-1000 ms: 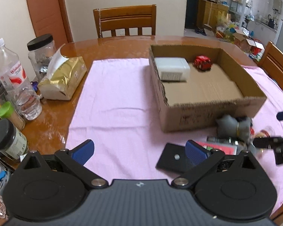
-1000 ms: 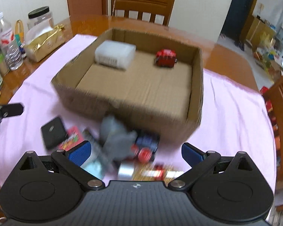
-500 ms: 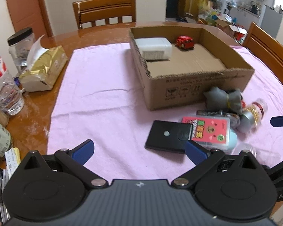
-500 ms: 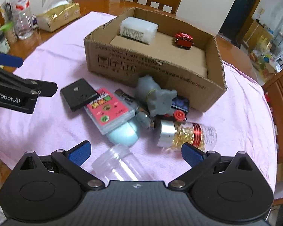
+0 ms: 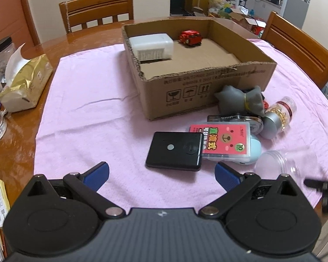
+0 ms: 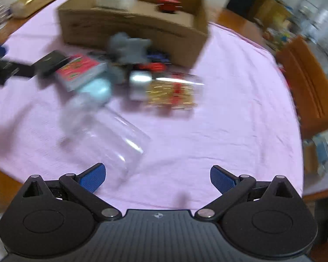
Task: Organize rigid objects
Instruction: 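Withdraw both tools from the cardboard box back toward the remaining items, then lower the left gripper onto the black power bank while the right tool moves to the clear jar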
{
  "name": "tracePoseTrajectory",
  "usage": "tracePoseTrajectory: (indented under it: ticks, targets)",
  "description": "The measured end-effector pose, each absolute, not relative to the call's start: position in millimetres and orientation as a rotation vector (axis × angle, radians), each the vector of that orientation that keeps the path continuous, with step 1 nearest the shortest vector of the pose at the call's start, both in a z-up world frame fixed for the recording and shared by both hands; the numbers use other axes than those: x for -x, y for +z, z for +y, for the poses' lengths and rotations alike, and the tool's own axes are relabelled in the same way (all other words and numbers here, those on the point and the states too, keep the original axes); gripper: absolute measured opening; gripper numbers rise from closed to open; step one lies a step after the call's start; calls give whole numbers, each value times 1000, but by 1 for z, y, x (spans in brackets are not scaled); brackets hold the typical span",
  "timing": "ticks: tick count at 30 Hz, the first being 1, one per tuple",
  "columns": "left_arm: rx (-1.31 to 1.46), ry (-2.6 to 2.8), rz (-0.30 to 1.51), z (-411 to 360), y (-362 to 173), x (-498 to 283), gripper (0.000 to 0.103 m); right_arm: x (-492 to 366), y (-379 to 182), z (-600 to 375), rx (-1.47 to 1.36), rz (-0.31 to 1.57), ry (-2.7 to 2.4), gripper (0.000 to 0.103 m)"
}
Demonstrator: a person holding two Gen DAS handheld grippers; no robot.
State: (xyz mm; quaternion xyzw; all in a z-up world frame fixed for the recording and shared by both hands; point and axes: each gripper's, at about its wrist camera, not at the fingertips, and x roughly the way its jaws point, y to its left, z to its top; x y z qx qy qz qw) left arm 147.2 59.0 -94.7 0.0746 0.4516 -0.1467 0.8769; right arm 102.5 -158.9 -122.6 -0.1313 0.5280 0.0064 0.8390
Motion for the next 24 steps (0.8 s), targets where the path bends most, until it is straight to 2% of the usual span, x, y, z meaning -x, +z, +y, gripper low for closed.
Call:
tracePoseTrajectory:
  ticks: [6,13,24]
  targets:
    - [-173,-321,950,57,-96,-146,102,-110,-120,-181,183,1117,-1,103]
    - [-179,-328,954,60,-98,-146,102,-115,-118,-156,6,1150,197,103]
    - [-211,-353,981,57,-115,-153,102,-137,-138,-145,57,1160,79,103]
